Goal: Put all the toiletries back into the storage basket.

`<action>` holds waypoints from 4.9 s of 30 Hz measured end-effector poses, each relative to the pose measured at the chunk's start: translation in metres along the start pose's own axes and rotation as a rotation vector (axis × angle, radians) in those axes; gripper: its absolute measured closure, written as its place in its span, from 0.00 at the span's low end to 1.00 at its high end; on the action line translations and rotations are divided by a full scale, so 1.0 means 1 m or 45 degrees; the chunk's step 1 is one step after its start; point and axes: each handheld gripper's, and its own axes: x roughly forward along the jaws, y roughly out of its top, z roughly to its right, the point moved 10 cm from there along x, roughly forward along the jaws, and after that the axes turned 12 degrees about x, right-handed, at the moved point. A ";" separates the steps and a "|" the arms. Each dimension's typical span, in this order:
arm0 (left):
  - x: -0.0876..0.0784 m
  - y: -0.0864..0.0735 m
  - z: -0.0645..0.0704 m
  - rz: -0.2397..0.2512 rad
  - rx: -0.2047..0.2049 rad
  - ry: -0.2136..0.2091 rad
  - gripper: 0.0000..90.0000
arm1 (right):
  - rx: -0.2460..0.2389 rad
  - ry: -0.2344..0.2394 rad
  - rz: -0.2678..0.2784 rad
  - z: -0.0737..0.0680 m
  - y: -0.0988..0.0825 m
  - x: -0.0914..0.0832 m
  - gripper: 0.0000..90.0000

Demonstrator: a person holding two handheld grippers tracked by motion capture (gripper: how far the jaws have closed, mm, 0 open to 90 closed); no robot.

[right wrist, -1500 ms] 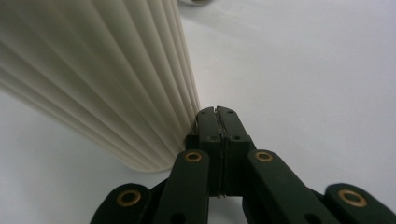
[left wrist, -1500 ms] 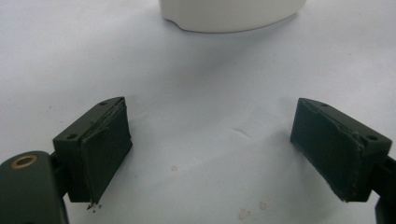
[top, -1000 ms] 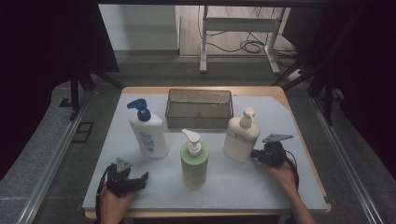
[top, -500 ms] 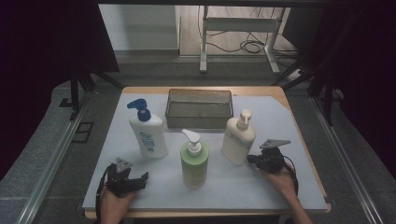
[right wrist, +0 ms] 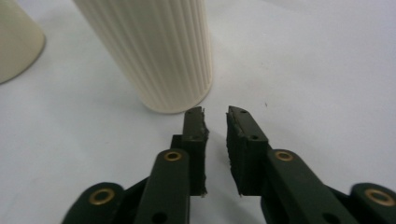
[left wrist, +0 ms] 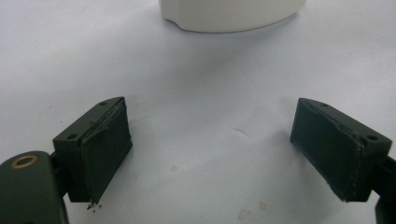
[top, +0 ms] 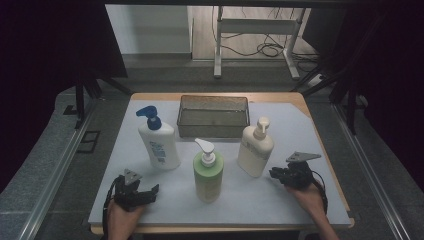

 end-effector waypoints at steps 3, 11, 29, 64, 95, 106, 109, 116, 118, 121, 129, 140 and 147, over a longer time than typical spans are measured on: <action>0.000 0.000 0.000 0.000 0.000 0.000 0.13 | 0.002 0.016 0.009 -0.004 0.000 -0.006 0.76; 0.000 0.000 0.000 0.003 -0.001 0.002 0.13 | -0.040 0.065 0.001 -0.025 0.004 -0.014 0.47; 0.000 0.000 0.000 0.003 -0.001 0.002 0.13 | -0.089 0.053 0.057 -0.042 0.034 -0.017 0.23; 0.000 0.000 0.000 0.002 0.002 0.001 0.13 | -0.124 -0.016 0.165 -0.060 0.091 0.000 0.28; 0.000 0.000 0.000 0.002 0.003 0.002 0.13 | -0.149 -0.021 0.156 -0.063 0.097 -0.001 0.44; 0.000 0.000 0.000 0.002 0.002 0.002 0.13 | -0.166 -0.013 0.159 -0.071 0.107 -0.012 0.44; 0.000 0.000 0.000 0.002 0.002 0.002 0.13 | -0.177 -0.008 0.166 -0.074 0.112 -0.015 0.44; 0.000 0.000 0.000 0.002 0.002 0.002 0.13 | -0.192 0.000 0.170 -0.082 0.123 -0.019 0.44; 0.000 0.000 0.000 0.002 0.002 0.001 0.13 | -0.195 0.003 0.172 -0.083 0.127 -0.019 0.44; 0.000 0.000 0.000 0.002 0.002 0.001 0.13 | -0.191 0.009 0.169 -0.086 0.132 -0.019 0.44; 0.000 0.000 0.000 0.003 0.002 0.001 0.13 | -0.196 0.014 0.169 -0.091 0.147 -0.016 0.44; 0.000 0.000 0.000 0.003 0.002 0.001 0.13 | -0.191 0.004 0.192 -0.091 0.171 -0.013 0.44; 0.000 0.000 0.000 0.004 0.002 0.001 0.13 | -0.200 0.004 0.222 -0.094 0.187 -0.009 0.44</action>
